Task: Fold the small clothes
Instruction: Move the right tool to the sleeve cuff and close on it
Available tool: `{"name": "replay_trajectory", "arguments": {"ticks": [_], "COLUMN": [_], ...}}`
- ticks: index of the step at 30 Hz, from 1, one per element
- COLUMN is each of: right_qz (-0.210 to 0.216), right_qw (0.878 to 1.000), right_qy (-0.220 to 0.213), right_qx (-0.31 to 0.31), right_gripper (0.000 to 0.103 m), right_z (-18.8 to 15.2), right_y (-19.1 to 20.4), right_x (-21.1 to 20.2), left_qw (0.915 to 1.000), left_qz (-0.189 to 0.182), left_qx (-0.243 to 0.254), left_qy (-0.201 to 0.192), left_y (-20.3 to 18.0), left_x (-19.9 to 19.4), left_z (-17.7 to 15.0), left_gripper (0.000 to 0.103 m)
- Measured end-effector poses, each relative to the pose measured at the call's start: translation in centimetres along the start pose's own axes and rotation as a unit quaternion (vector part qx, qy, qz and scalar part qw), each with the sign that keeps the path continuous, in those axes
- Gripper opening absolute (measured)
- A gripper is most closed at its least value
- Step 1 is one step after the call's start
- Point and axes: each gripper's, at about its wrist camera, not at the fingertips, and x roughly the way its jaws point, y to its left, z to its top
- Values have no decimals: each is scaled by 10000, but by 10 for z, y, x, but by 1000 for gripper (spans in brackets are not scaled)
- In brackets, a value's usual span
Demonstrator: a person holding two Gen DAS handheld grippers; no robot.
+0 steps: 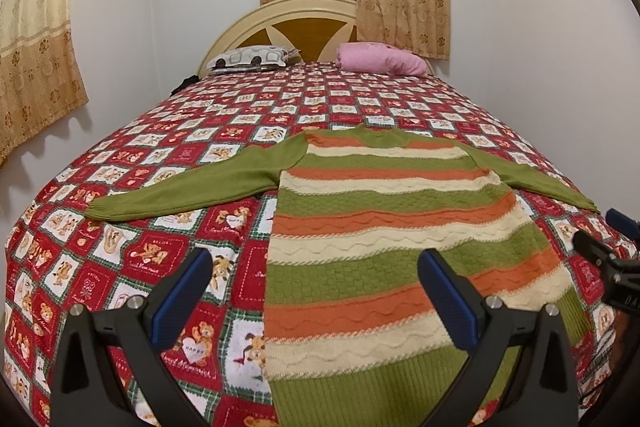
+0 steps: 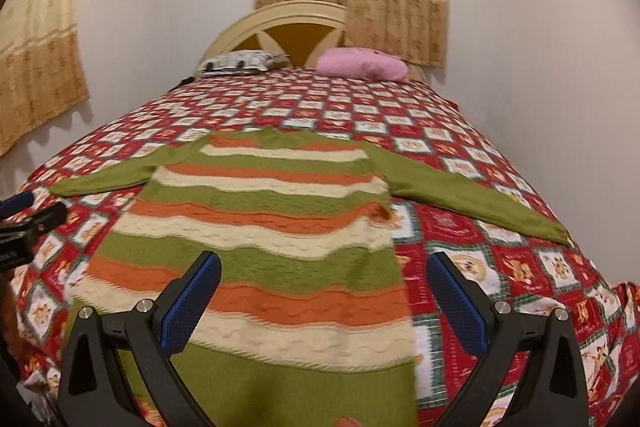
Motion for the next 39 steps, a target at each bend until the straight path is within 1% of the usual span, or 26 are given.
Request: {"name": "replay_trajectory", "arguments": {"ticks": [4, 7, 12, 15, 17, 20, 22, 23, 26, 28, 29, 30, 34, 39], "right_qz": [-281, -469, -912, -1110, -1111, -1129, -1119, -1133, -1338, -1475, -1556, -1601, -1779, -1956], "right_qw": [9993, 9973, 9888, 9810, 9768, 9676, 9584, 9532, 9408, 9327, 9288, 9259, 9162, 9128], "right_qy": [143, 333, 711, 961, 1047, 1179, 1245, 1276, 1354, 1388, 1412, 1434, 1554, 1699], "right_qx": [189, 452, 949, 1270, 1502, 1924, 2313, 2496, 2804, 2983, 3052, 3106, 3237, 3156], "right_gripper": [102, 102, 102, 102, 102, 101, 96, 90, 89, 86, 80, 77, 77, 76], "right_z": [-1, -3, -6, -6, -5, 0, 2, 2, 5, 6, 8, 9, 10, 9], "right_y": [-32, -68, -136, -179, -202, -242, -268, -281, -313, -333, -343, -352, -379, -398], "right_x": [15, 28, 50, 63, 67, 75, 82, 86, 99, 109, 114, 119, 139, 162], "left_qw": [9999, 9996, 9991, 9991, 9991, 9988, 9984, 9983, 9977, 9975, 9973, 9971, 9966, 9970], "left_qz": [-6, -48, -155, -158, -156, -21, 5, 14, 54, 17, -3, -9, 20, 59], "left_qx": [97, 294, 390, 395, 376, 454, 450, 441, 439, 415, 420, 438, 519, 443], "left_qy": [54, -14, -63, -5, 97, 200, 334, 371, 513, 577, 602, 619, 638, 627], "left_y": [-5, -12, -19, -21, -21, -25, -26, -25, -26, -28, -29, -30, -35, -34], "left_x": [18, 32, 60, 86, 101, 118, 130, 133, 143, 146, 147, 148, 157, 169], "left_z": [4, 12, 25, 32, 35, 37, 37, 37, 35, 33, 32, 32, 37, 48], "left_gripper": [103, 103, 103, 103, 103, 103, 103, 103, 103, 103, 103, 103, 103, 103]}}
